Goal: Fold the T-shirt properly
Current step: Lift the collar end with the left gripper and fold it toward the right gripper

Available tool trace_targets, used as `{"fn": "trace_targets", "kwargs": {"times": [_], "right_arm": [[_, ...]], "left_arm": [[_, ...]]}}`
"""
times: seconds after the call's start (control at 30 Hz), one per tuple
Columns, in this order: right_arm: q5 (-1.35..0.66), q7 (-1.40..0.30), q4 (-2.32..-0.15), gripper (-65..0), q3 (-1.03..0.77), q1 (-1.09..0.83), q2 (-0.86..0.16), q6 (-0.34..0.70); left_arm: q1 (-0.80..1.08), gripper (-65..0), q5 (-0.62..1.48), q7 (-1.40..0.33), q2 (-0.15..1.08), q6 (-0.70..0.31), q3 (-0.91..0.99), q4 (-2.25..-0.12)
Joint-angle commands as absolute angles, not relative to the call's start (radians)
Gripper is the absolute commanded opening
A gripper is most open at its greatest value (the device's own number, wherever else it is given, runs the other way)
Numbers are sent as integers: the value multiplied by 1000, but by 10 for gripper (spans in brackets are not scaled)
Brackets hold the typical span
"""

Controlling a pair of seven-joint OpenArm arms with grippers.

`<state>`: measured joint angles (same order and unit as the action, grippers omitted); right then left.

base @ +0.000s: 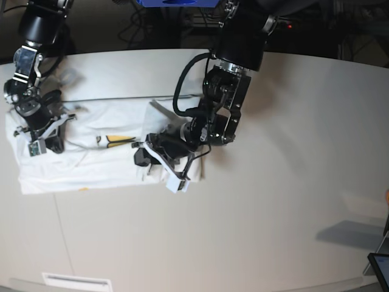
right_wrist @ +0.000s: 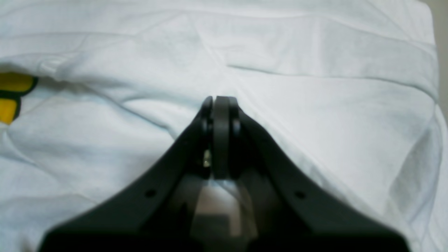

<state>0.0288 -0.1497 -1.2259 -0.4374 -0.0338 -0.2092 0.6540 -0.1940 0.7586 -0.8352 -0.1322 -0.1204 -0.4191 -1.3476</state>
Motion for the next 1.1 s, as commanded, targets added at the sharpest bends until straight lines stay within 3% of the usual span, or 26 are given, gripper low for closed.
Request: {"fn": "trace_targets", "kwargs": {"times": [0.0,0.43,1.07], "right_arm": [[64,-211,-1225,-650,-438,-36,-216,661],[64,-211,-1225,-650,-438,-38,-217,662],[64,-211,-1224,-650,-438,-38,-243,664]], "left_arm": [[-219,-650,780,-802,-147,-133,-455,-1356],[-243,-650,782,-680,-150,-133,-510,-1325],[-286,-650,780,-677,-151,-133,-518,-1331]]}}
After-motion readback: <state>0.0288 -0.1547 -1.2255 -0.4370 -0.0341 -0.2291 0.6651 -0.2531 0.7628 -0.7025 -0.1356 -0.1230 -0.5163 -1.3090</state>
